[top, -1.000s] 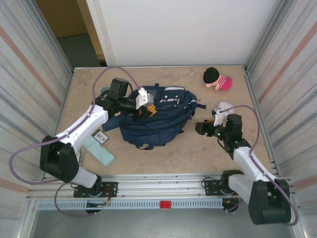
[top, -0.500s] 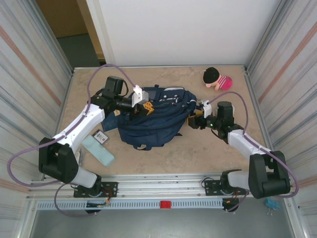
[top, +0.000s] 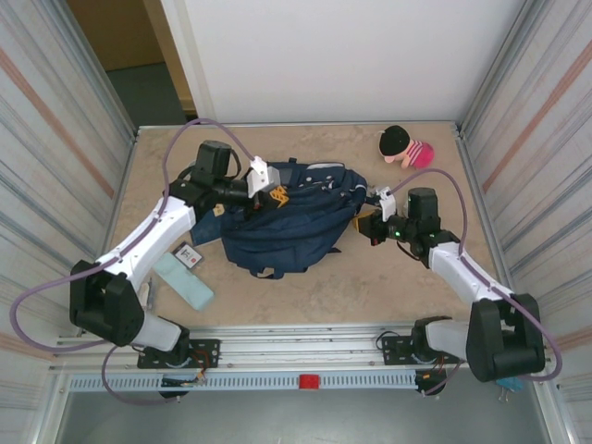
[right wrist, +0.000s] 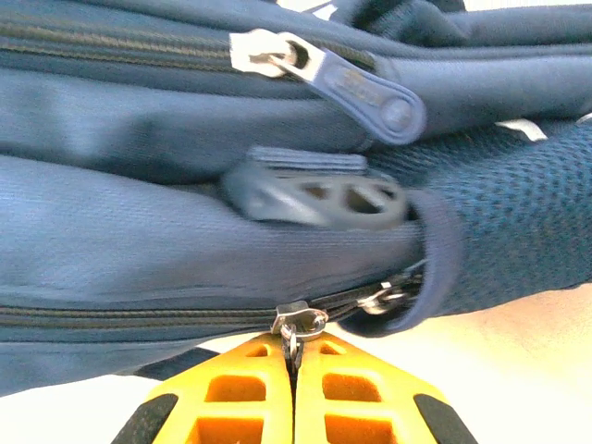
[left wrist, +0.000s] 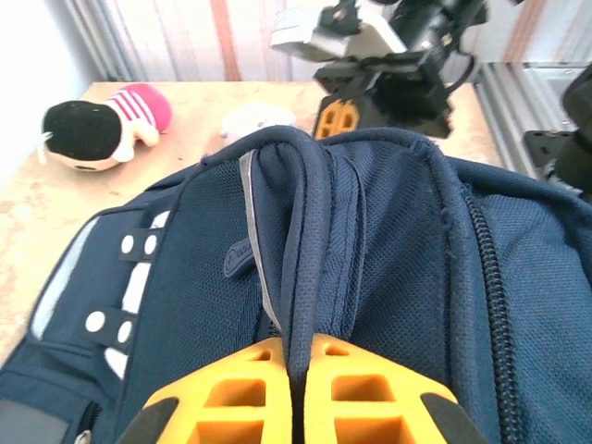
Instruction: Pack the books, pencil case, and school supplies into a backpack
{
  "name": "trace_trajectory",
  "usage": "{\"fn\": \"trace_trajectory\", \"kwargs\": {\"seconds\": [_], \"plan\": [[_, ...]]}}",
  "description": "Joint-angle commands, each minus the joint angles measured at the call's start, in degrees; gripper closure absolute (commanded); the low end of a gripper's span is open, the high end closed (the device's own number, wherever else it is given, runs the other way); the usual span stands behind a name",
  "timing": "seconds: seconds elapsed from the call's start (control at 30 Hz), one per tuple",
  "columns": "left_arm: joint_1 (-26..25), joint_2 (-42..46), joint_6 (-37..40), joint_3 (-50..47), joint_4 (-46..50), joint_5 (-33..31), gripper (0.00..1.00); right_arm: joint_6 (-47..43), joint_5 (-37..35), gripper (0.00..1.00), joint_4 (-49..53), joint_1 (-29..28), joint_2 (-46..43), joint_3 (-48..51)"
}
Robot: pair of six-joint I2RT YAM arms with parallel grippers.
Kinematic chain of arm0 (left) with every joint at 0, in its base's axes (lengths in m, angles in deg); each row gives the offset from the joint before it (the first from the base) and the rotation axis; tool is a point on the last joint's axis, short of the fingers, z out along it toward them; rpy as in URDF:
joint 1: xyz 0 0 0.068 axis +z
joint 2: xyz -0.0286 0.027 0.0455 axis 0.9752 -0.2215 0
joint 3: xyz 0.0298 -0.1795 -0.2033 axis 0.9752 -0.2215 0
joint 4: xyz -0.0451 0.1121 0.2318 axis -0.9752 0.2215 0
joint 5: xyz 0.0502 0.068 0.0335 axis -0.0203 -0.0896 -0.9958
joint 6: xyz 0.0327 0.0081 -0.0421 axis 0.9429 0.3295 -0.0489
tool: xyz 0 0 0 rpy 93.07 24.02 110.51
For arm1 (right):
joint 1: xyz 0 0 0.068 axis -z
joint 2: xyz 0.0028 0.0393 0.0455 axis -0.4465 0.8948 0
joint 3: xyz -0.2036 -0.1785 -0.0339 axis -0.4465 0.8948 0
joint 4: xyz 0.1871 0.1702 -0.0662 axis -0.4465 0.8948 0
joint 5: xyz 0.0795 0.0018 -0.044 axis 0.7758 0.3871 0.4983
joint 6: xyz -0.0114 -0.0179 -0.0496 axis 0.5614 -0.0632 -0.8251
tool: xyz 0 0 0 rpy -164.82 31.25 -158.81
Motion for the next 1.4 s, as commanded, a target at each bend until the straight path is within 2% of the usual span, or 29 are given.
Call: {"fn": "trace_trajectory", "kwargs": {"seconds": [0.0,0.07,0.23,0.37,0.47,0.57,0.6,0.63,0.67,0.77,0.8,0.83,0.9,0.97,1.03,1.13,1.2,1.37], "plan": [[-2.41,2.99,-2.88,-1.0,-9.35,-9.16,1.0,1.94,3.34,1.0,4.08,-0.04,-3.42,-1.82],[-4.17,2.46,-4.17,-1.58,-11.26,-14.09,1.0,3.79,4.93,1.0,6.8,-0.23,-4.63,-2.67],[-9.84,0.0,-7.95,-1.97,-16.25,-31.68,1.0,9.66,6.16,1.0,12.95,-1.76,-7.81,-4.9],[-13.09,-3.44,-10.34,-1.01,-19.01,-39.94,1.0,13.34,5.12,1.0,17.67,-6.14,-9.8,-6.98],[-15.51,-6.62,-10.99,0.33,-20.16,-43.23,1.0,19.41,2.8,0.99,19.65,-11.18,-11.95,-8.15],[-16.66,-8.55,-11.88,0.68,-22.05,-41.62,1.0,27.82,1.47,0.92,17.39,-17.6,-12.68,-8.35],[-16.62,-8.85,-12.29,0.49,-22.65,-40.12,1.0,29.78,0.54,0.84,17.15,-19.21,-13.02,-8.6],[-16.58,-8.95,-12.15,0.27,-23.27,-38.61,1.0,31.43,-0.59,0.67,18.2,-20.34,-13.62,-9.1],[-16.58,-8.8,-11.95,-0.17,-23.88,-37.38,1.0,32.43,-1.35,0.56,20.03,-20.17,-14.2,-9.75],[-15.65,-7.69,-11.07,-1.53,-25.54,-30.52,1.0,35.98,-4.37,0.31,28.1,-14.28,-16.29,-12.04],[-15.19,-7.31,-10.53,-1.99,-25.68,-27.62,1.0,38.58,-3.46,0.21,30.16,-10.51,-16.51,-12.46],[-14.68,-6.92,-9.68,-2.23,-25.56,-24.51,1.0,41.36,-0.79,0.15,31.18,-6.37,-16.3,-12.56],[-13.63,-6.33,-8.53,-2.5,-25.23,-20.47,1.0,46.93,6.02,0.13,31.14,0.17,-14.67,-12.0],[-12.53,-5.9,-8.14,-2.63,-25.07,-16.58,1.0,50.19,8.27,0.1,31.73,2.12,-11.99,-12.41],[-11.47,-5.71,-8.37,-2.9,-25.5,-14.08,1.0,52.42,9.01,0.09,31.31,1.82,-8.79,-13.07],[-10.55,-5.71,-8.67,-2.94,-25.73,-10.71,1.0,58.63,10.46,0.11,23.99,0.08,-5.21,-11.73],[-10.34,-5.81,-8.67,-3.16,-25.86,-8.62,1.0,61.84,8.96,0.11,17.55,-1.46,-4.23,-10.42],[-10.32,-6.09,-9.43,-3.85,-26.41,-6.6,1.0,67.96,4.43,0.13,10.13,-3.38,-0.15,-9.58]]}}
